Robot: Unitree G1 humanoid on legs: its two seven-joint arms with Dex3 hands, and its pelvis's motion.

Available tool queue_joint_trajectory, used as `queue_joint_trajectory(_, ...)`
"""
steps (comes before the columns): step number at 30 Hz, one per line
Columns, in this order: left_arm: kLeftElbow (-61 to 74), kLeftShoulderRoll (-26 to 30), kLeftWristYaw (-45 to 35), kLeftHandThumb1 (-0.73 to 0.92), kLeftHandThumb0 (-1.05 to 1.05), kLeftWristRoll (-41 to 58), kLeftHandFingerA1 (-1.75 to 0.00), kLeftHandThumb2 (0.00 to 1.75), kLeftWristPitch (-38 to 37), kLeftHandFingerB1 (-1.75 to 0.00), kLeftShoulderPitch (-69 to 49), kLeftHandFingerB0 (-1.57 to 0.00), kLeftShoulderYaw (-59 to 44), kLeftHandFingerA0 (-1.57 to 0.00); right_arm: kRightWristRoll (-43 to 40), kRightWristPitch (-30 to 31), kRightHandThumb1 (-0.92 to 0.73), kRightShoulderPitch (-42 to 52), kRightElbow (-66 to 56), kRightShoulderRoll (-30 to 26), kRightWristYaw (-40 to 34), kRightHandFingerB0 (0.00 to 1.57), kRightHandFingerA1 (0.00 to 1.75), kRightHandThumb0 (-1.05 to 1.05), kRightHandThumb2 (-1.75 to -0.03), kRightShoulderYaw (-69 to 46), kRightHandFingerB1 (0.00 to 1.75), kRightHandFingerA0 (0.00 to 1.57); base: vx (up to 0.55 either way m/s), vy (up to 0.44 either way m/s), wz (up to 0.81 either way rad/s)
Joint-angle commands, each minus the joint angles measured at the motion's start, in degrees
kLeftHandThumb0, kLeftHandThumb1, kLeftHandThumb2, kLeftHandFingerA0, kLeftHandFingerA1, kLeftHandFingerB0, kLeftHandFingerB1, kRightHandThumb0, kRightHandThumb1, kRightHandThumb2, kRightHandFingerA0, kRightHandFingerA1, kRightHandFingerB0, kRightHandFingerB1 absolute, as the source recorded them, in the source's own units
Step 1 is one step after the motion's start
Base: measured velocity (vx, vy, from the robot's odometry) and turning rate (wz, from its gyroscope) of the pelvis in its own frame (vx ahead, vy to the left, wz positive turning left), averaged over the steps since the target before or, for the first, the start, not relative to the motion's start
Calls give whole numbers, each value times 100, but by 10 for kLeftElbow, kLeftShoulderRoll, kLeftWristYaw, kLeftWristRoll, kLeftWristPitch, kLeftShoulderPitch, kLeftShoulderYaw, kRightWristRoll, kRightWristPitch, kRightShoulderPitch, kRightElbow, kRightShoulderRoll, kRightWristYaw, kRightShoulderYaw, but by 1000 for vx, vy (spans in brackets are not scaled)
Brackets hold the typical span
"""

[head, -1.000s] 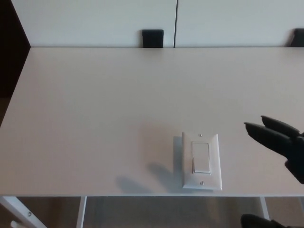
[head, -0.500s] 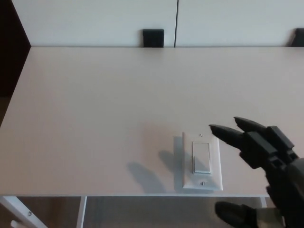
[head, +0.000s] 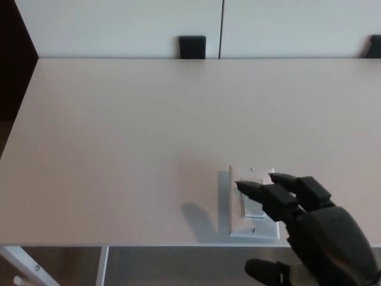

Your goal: The robot walk towards a table in front and then clicks the light switch button using the right hand's index finger

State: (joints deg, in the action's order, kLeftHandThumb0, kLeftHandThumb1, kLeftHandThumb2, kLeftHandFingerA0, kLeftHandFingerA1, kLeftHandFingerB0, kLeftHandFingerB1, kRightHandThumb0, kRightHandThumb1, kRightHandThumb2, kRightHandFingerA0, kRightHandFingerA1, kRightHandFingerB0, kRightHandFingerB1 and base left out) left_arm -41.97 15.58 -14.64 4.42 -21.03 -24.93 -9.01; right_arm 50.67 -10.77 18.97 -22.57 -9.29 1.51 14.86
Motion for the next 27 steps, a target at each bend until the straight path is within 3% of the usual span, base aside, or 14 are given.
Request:
queue_joint_trajectory(1,36,23,16,49,-78,-37,-120,90,13,-79,-5,-35,14,-29,290,137,-66,-16,74,-14,-55,11,47,-87,-101,61,43,3,0,0,0)
queue_joint_trajectory(2,34,23,17,49,-79,-37,-121,90,12,-80,-5,-34,15,-29,291,140,-81,-16,75,-14,-56,17,49,-85,-65,63,31,4,0,0,0)
queue_joint_trajectory(3,33,24,17,50,-79,-37,-120,89,13,-79,-5,-34,15,-29,295,147,-39,-13,82,-14,-64,0,55,-39,-101,66,49,4,0,0,0)
queue_joint_trajectory(5,32,24,14,49,-79,-34,-121,89,14,-80,-3,-34,15,-29,294,153,-39,-16,90,-14,-73,0,55,-39,-102,69,49,4,0,0,0)
queue_joint_trajectory(6,25,25,13,50,-83,-34,-120,91,11,-81,0,-35,16,-30,296,157,-81,-15,88,-14,-71,15,50,-86,-65,71,33,5,0,0,0)
queue_joint_trajectory(7,24,26,14,50,-83,-34,-121,91,10,-81,0,-36,17,-31,298,160,-63,-15,88,-13,-71,8,50,-84,-100,72,44,3,0,0,0)
queue_joint_trajectory(8,25,26,14,50,-83,-35,-121,91,9,-81,-1,-36,18,-31,300,164,-63,-15,88,-13,-72,8,50,-84,-100,74,44,3,0,0,0)
queue_joint_trajectory(9,25,26,13,49,-80,-34,-122,89,8,-81,-1,-35,18,-30,303,166,-79,-16,91,-14,-79,14,50,-84,-64,76,33,5,0,0,0)
queue_joint_trajectory(10,23,25,14,48,-79,-34,-121,90,7,-80,0,-35,18,-30,302,167,-78,-15,91,-14,-81,14,50,-84,-64,77,33,5,0,0,0)
queue_joint_trajectory(11,21,25,15,48,-79,-34,-122,90,5,-81,0,-35,18,-30,304,169,-60,-15,91,-15,-83,6,50,-79,-99,78,45,0,0,0,0)
queue_joint_trajectory(27,14,29,11,48,-79,-36,-120,89,5,-81,12,-37,17,-33,334,205,-61,-19,71,-13,-101,10,43,-84,-98,103,42,2,0,0,0)
